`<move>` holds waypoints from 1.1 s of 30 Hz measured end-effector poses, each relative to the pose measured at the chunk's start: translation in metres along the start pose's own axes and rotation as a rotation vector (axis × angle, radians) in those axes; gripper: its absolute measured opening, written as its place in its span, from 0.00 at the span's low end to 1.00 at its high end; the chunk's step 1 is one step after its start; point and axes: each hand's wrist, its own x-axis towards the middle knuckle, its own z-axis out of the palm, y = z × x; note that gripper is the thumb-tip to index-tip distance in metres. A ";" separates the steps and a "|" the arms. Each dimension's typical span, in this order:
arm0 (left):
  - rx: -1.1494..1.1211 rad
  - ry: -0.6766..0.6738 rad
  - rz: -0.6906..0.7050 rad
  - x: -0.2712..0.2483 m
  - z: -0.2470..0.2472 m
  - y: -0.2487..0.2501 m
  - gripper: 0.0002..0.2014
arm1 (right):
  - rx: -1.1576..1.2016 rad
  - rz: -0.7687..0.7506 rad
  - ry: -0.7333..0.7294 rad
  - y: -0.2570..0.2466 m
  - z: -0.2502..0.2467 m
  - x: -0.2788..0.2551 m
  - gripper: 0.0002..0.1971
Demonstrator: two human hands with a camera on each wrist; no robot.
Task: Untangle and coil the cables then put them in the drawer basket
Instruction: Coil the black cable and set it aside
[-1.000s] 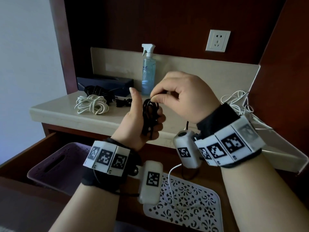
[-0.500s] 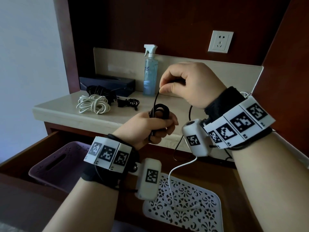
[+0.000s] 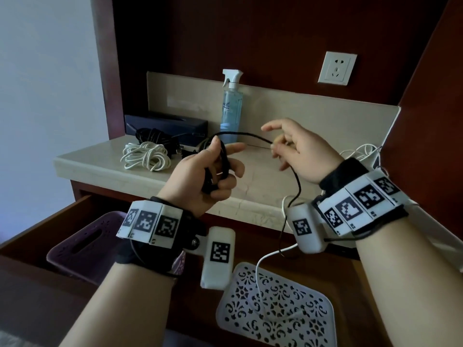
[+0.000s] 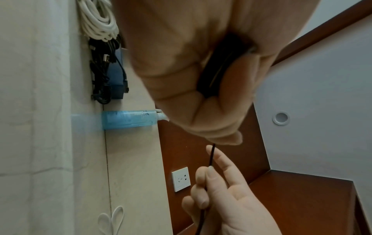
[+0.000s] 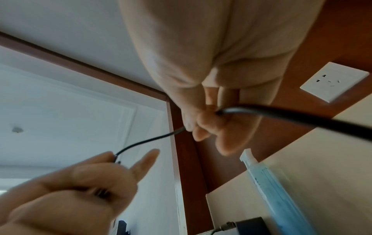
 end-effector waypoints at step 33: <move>-0.242 0.516 0.313 0.011 -0.038 0.022 0.26 | -0.070 0.175 0.074 0.006 0.022 -0.062 0.11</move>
